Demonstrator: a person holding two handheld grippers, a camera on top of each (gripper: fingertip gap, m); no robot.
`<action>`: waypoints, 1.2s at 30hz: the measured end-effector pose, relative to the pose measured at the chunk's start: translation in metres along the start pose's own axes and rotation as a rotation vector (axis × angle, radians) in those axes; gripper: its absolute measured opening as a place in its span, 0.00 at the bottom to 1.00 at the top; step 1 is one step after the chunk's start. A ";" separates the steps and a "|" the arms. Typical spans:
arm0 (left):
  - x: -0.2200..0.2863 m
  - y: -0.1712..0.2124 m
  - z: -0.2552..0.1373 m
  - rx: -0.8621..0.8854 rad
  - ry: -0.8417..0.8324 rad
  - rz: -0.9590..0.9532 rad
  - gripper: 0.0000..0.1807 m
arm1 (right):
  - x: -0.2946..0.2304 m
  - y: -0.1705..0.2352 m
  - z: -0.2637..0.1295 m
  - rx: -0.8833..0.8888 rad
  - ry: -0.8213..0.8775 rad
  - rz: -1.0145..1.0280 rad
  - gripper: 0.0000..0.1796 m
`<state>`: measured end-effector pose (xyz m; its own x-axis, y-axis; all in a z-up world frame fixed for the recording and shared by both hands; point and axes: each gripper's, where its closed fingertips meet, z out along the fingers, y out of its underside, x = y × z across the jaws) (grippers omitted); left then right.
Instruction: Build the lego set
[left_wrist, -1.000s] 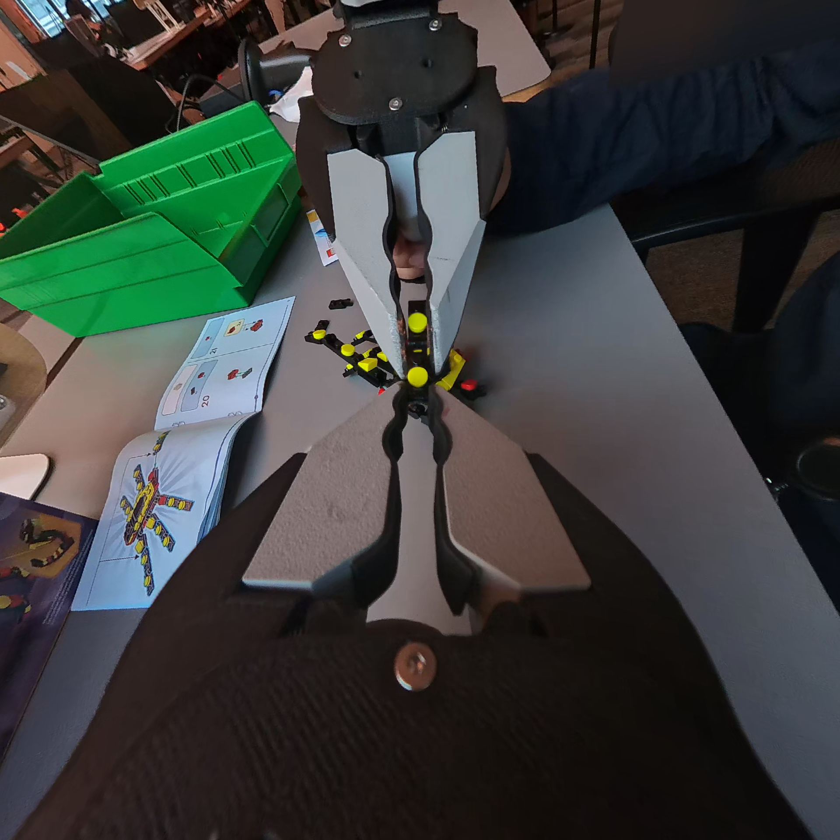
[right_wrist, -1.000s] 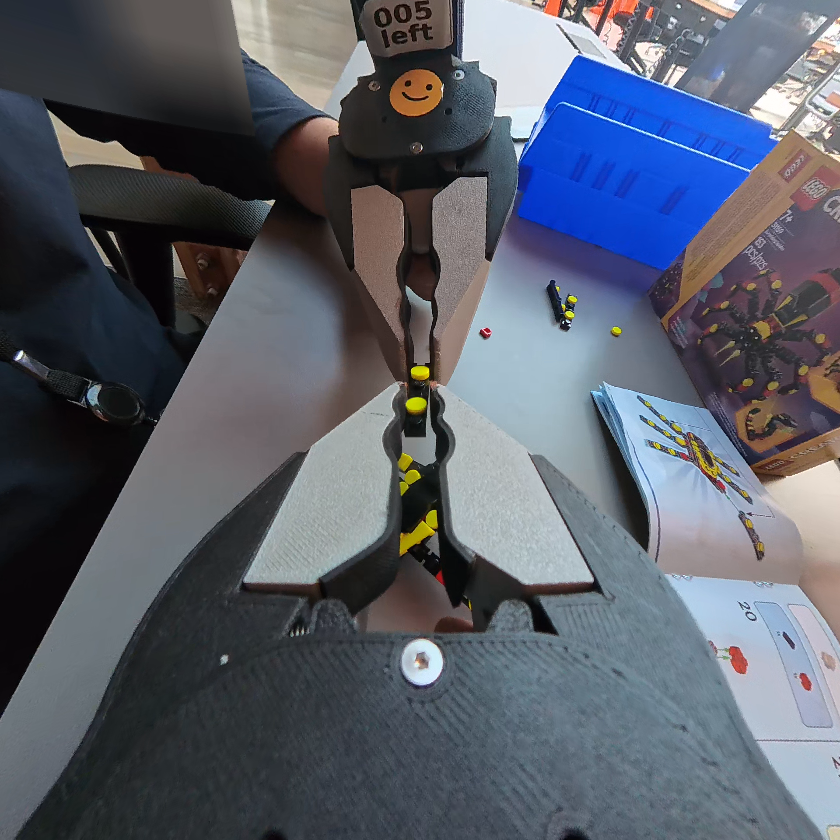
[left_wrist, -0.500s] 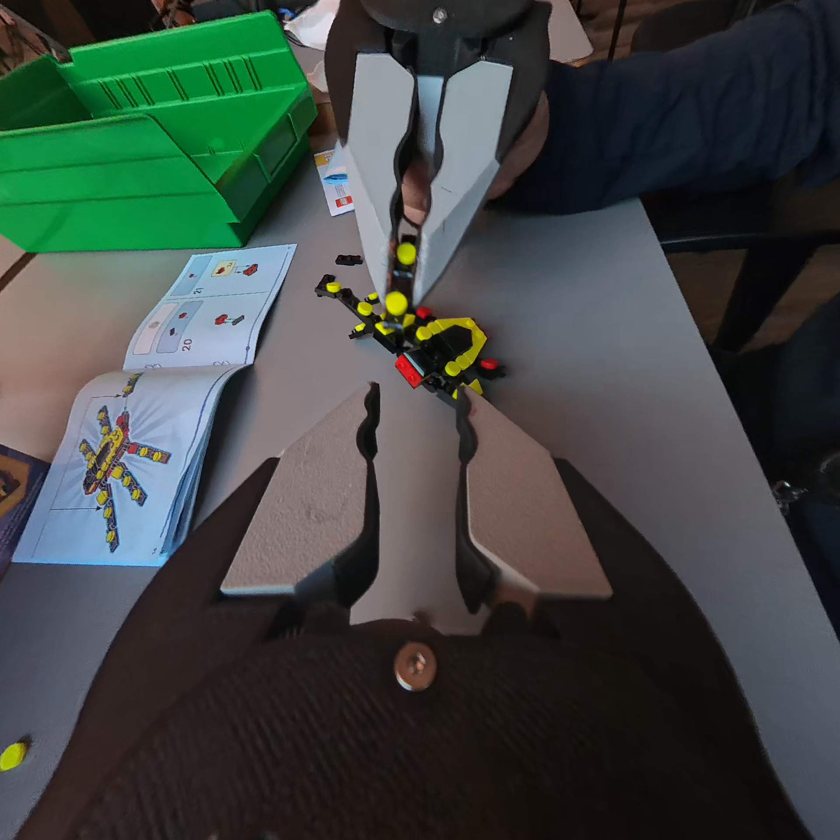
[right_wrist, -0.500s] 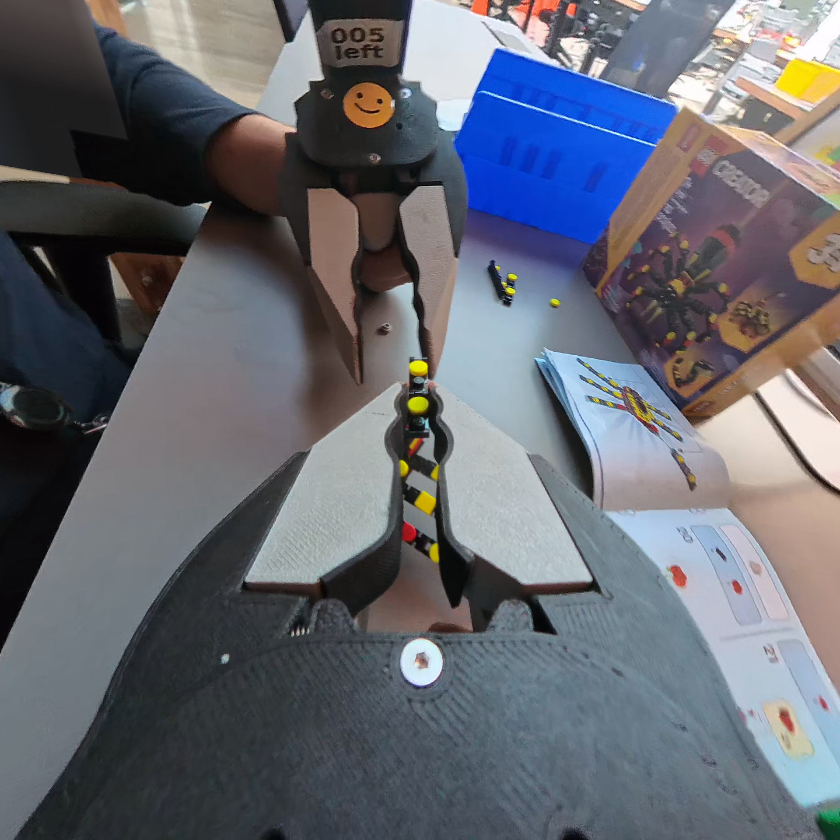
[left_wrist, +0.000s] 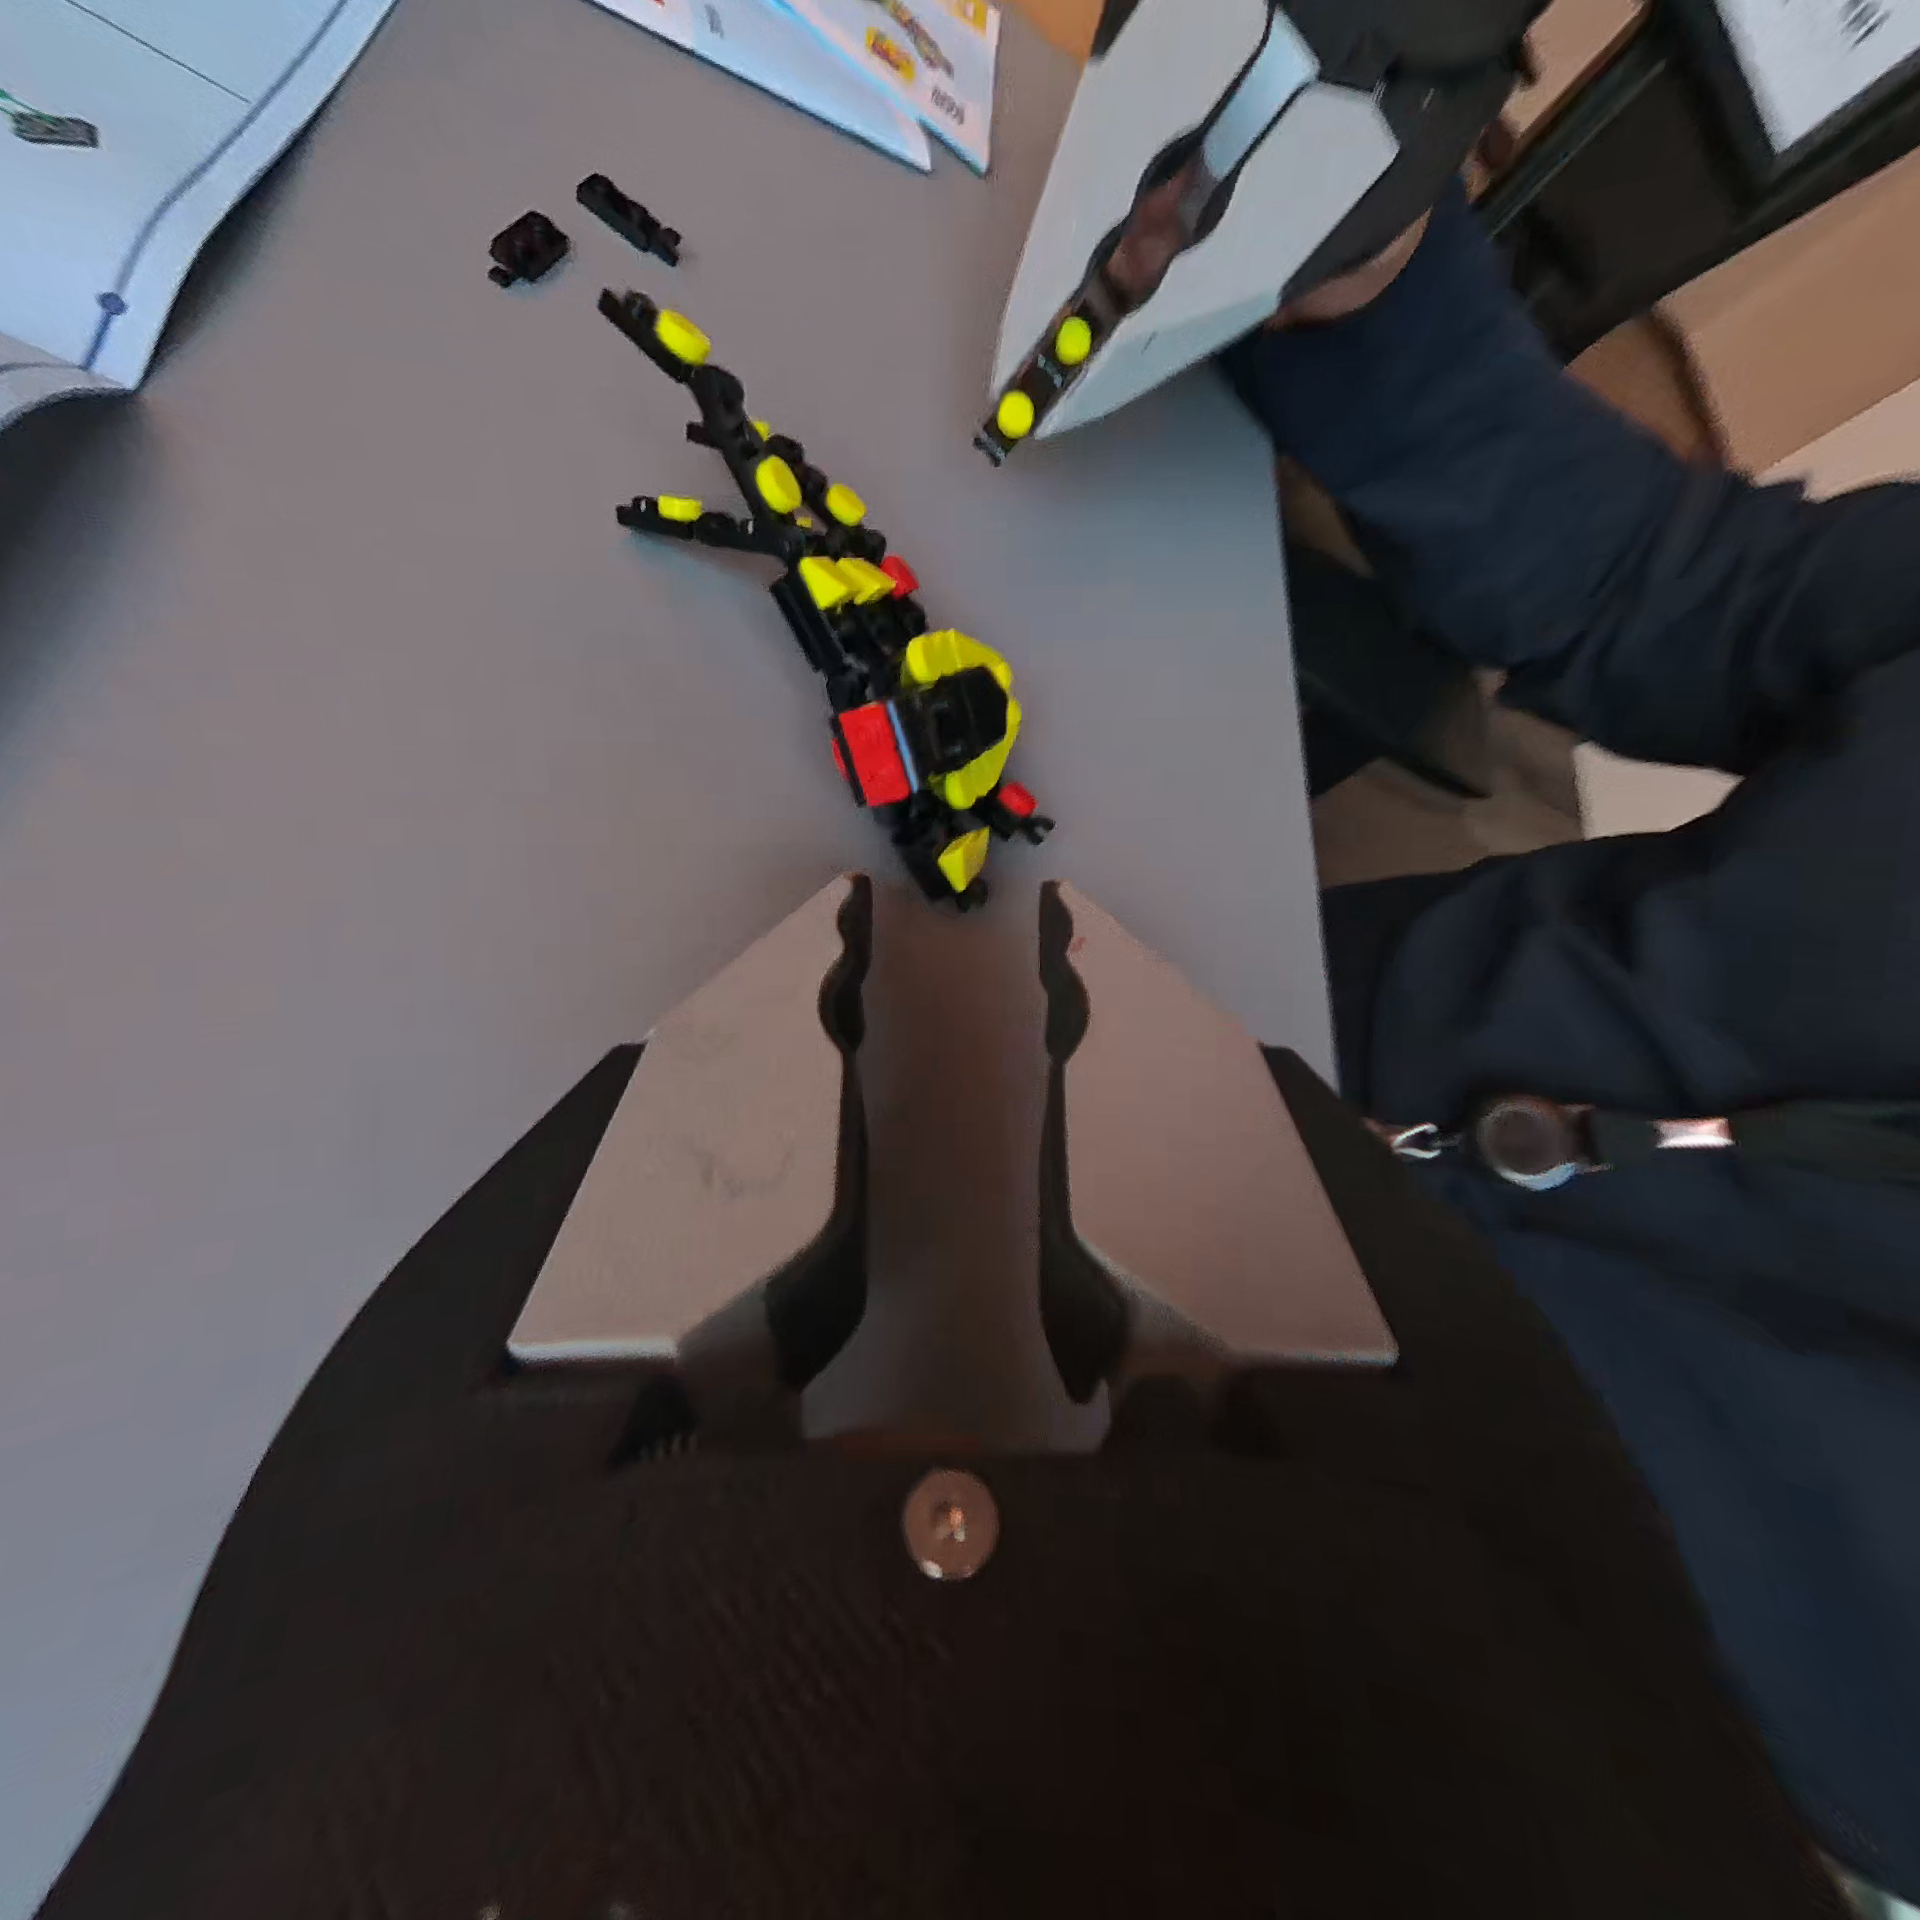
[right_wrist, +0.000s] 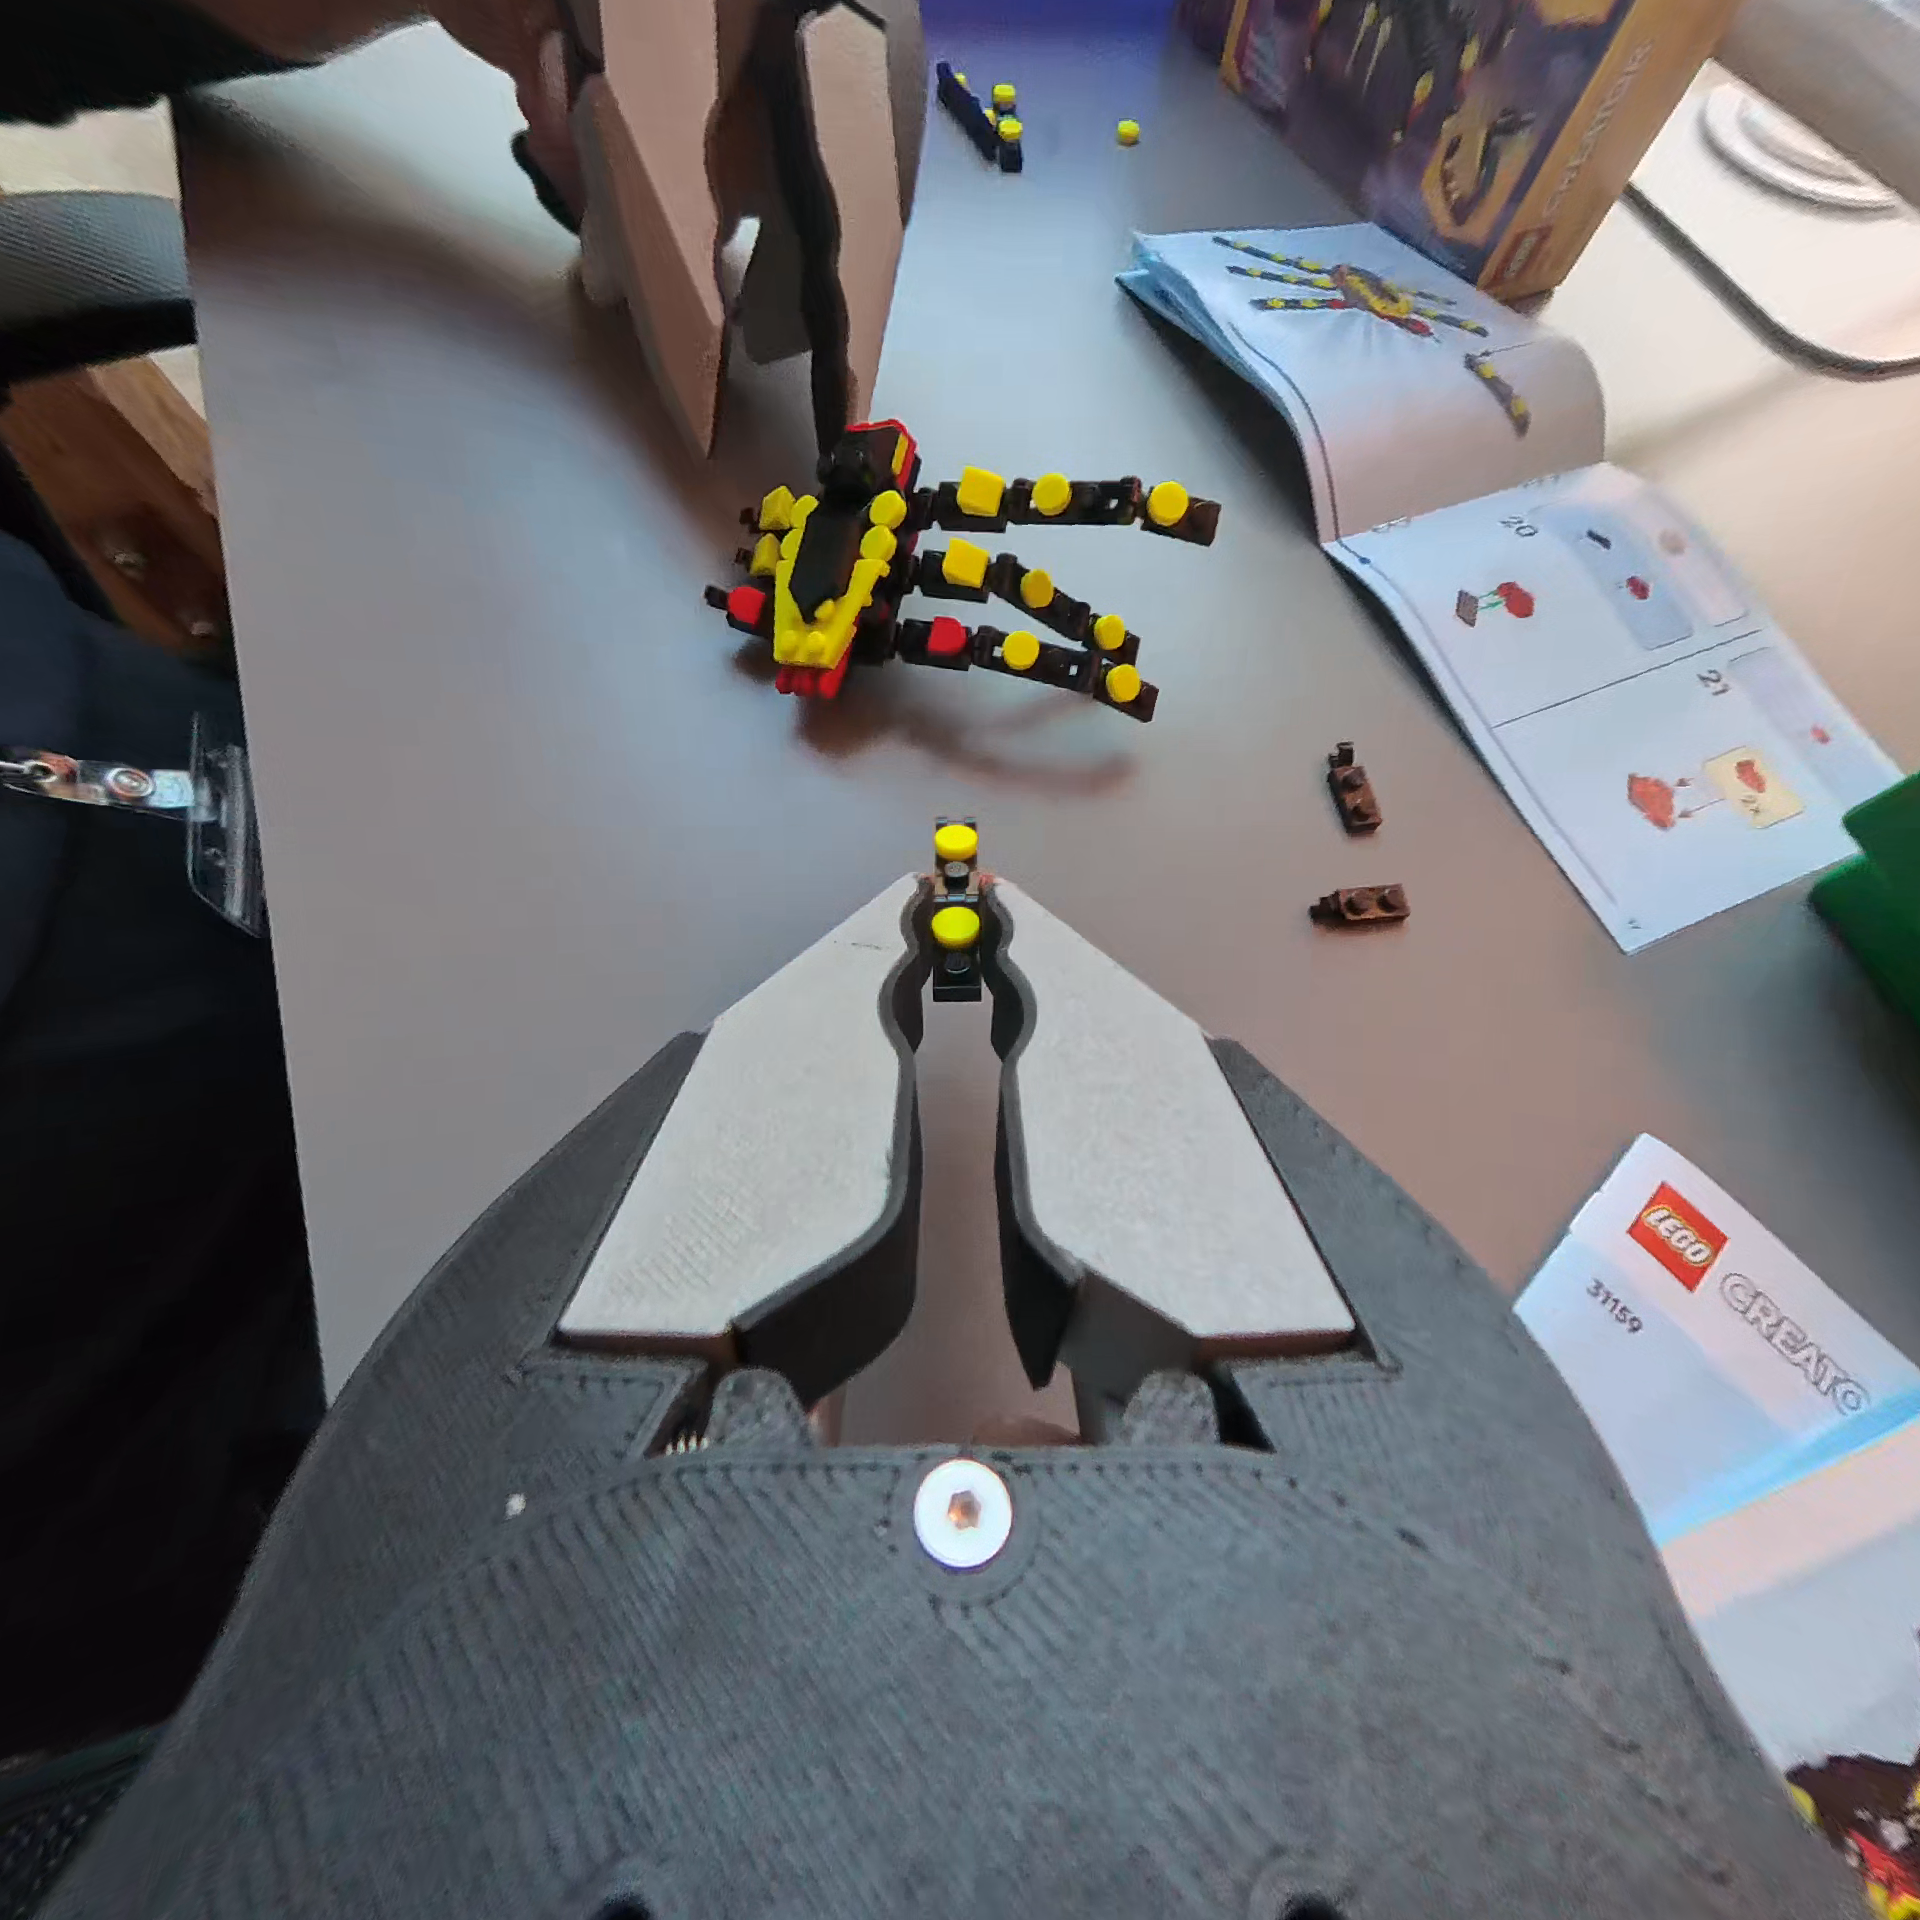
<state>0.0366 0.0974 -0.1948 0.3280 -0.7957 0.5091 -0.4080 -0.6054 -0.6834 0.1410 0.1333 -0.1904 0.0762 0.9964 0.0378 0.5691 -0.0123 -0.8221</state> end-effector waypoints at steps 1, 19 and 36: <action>0.002 -0.003 0.002 0.006 0.030 -0.037 0.16 | -0.001 0.001 0.000 0.000 -0.010 0.001 0.03; 0.005 -0.020 0.020 0.082 0.079 -0.209 0.06 | -0.022 -0.038 0.001 0.136 0.039 -0.027 0.33; 0.039 -0.033 -0.016 0.454 0.276 -0.529 0.05 | -0.023 -0.092 0.061 -0.045 0.756 -0.753 0.21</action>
<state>0.0493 0.0861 -0.1437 0.1326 -0.4114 0.9018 0.1558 -0.8898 -0.4288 0.0370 0.1171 -0.1500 0.1720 0.4380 0.8824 0.7098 0.5660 -0.4193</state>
